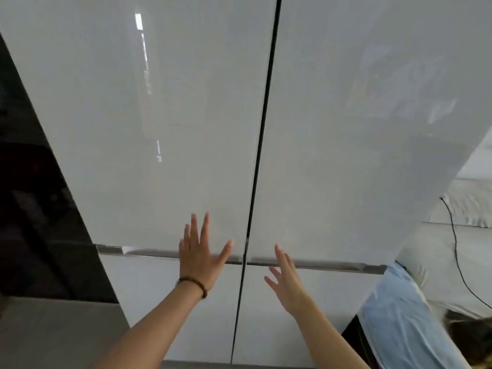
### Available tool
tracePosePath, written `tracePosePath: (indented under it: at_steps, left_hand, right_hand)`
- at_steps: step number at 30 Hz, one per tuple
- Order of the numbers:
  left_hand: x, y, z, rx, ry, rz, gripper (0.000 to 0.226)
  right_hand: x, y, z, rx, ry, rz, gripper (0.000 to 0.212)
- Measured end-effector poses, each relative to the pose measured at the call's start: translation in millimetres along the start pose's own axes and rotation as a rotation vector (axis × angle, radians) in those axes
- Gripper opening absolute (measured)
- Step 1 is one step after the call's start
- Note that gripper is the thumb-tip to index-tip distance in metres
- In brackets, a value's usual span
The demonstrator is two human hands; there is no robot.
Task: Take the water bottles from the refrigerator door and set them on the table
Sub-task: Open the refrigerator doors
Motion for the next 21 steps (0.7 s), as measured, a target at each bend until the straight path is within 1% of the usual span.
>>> tracePosePath:
  at_steps: [3, 4, 7, 10, 11, 12, 14, 16, 18, 19, 21]
  left_hand:
    - [-0.7, -23.6, -12.8, -0.005, -0.116, -0.019, 0.100]
    - [2.4, -32.2, -16.8, 0.000, -0.113, -0.013, 0.097]
    - [4.2, -40.3, -32.2, 0.013, -0.131, 0.007, 0.095]
    - [1.3, -46.3, -42.7, -0.002, -0.101, 0.045, 0.101]
    - [-0.4, -47.2, -44.9, 0.000, -0.098, 0.059, 0.103]
    - [-1.4, -48.6, -46.8, 0.001, -0.099, 0.070, 0.105]
    - [-2.9, -50.4, -48.1, 0.011, -0.114, 0.086, 0.107]
    - [-3.4, -50.3, -48.1, 0.019, -0.128, 0.095, 0.108]
    - [-4.7, -49.0, -46.4, 0.032, -0.144, 0.096, 0.110]
    - [-5.3, -48.2, -45.5, 0.043, -0.149, 0.096, 0.110]
    - [-6.4, -46.9, -43.3, 0.067, -0.157, 0.101, 0.109]
  right_hand:
    - [-2.0, -32.0, -13.8, 0.023, 0.026, -0.036, 0.125]
    - [-3.0, -40.3, -18.3, 0.032, 0.011, -0.069, 0.121]
    - [-8.1, -63.1, -16.1, 0.008, -0.054, -0.136, 0.090]
    - [-6.6, -78.9, -17.2, 0.016, -0.083, -0.161, 0.085]
    - [-6.5, -81.0, -18.0, 0.008, -0.102, -0.171, 0.085]
    - [-7.8, -83.1, -19.1, -0.005, -0.117, -0.176, 0.091]
    - [-11.2, -87.5, -19.4, -0.024, -0.146, -0.174, 0.112]
    - [-13.7, -88.7, -20.5, -0.035, -0.156, -0.170, 0.120]
    - [-16.6, -90.2, -20.2, -0.041, -0.167, -0.173, 0.121]
    - [-17.5, -89.2, -19.1, -0.052, -0.172, -0.176, 0.118]
    - [-18.7, -86.1, -16.4, -0.082, -0.182, -0.166, 0.103]
Point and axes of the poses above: each hand's wrist, its own y-axis away from the middle knuckle, its own z-axis out of the back of the hand, x = y × z, the point moved 8 cm from there along -y, towards the middle knuckle, and after that the axes turned 9 degrees about -z, right-handed, at the moved point
